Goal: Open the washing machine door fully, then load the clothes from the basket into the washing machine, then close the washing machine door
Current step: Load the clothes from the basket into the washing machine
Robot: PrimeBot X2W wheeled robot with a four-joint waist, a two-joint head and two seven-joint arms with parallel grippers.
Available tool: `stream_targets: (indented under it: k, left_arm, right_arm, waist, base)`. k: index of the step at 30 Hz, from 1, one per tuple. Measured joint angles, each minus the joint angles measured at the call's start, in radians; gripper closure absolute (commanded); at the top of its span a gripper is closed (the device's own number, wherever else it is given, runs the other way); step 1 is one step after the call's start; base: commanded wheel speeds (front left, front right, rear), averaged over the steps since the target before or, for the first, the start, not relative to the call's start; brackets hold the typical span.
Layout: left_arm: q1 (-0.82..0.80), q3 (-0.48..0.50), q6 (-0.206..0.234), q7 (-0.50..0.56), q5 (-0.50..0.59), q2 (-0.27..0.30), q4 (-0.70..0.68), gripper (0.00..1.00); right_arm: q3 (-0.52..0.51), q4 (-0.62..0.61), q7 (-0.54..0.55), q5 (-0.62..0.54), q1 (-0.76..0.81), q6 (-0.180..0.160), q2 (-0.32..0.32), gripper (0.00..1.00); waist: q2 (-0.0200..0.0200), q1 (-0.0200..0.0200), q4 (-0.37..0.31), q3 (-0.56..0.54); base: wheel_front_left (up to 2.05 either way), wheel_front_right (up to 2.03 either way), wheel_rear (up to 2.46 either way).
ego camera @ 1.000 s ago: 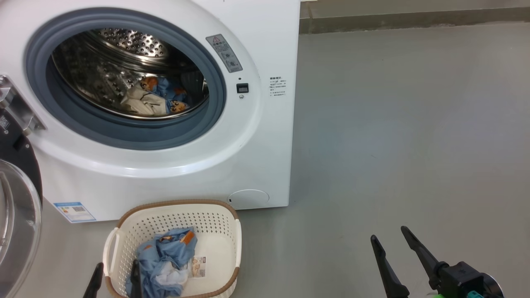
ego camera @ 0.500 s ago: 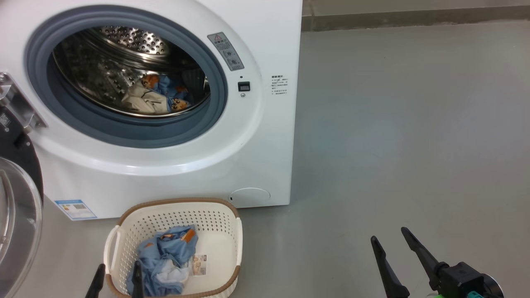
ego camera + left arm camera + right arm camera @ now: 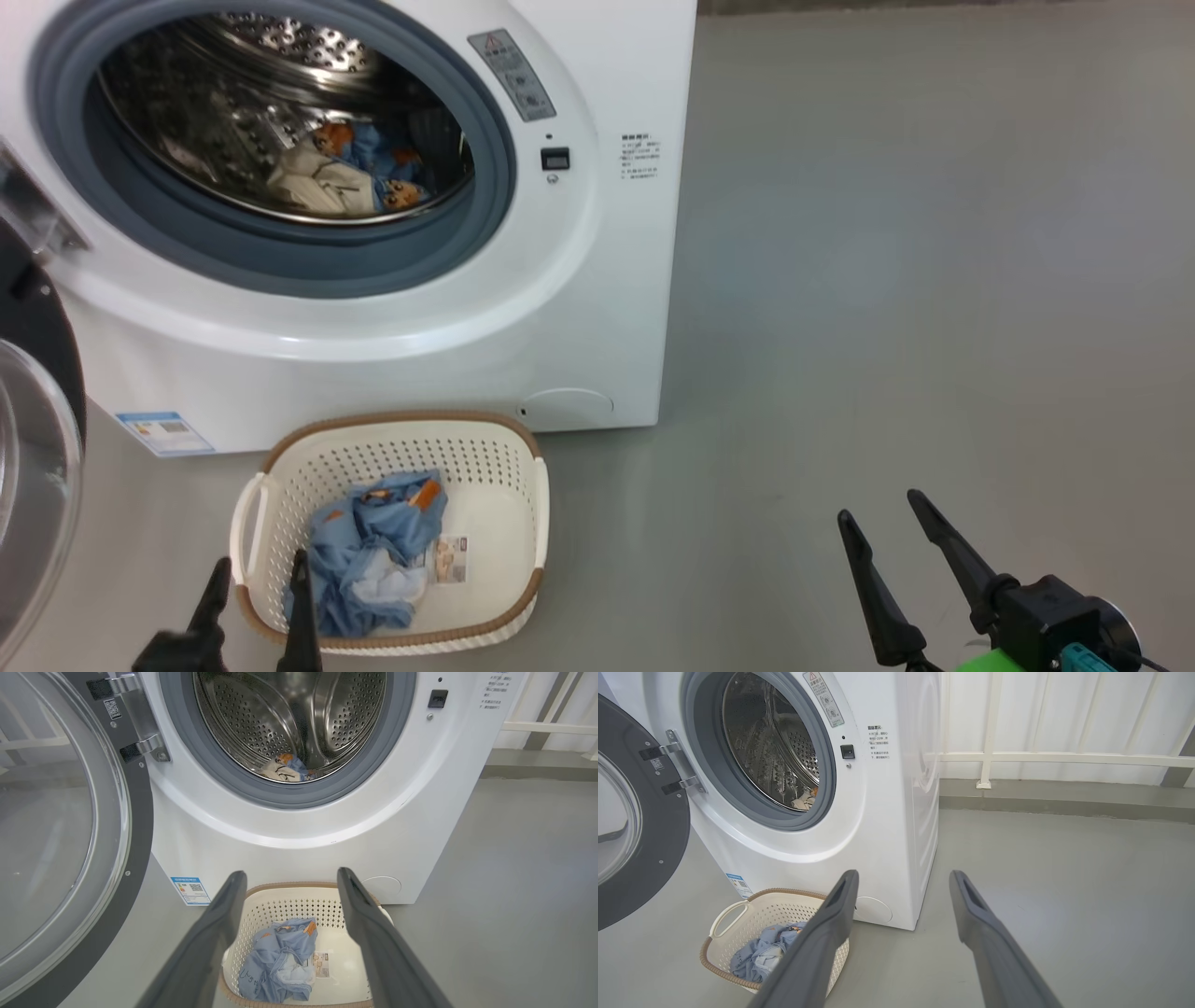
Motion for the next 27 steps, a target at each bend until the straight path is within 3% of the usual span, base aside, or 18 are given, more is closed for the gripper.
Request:
stream_targets:
  k: [16,27]
  left_arm:
    - [-0.443,-0.031,-0.104,0.029,-0.018,-0.034,0.523,0.00]
    - [-0.774,-0.029,-0.139,0.090,-0.010,0.020,0.802,0.00]
  right_arm:
    - [0.019,-0.013,-0.051,0.017,-0.164,0.000,-0.001,0.00]
    - [0.072,0.032,-0.107,0.080,-0.336,0.000,-0.004,0.00]
  waist:
    - [0.0000,0.0000,-0.049,0.231]
    - [0.0000,0.0000,-0.119,0.448]
  base:
    - [0.00,0.00,0.00]
    - [0.00,0.00,0.00]
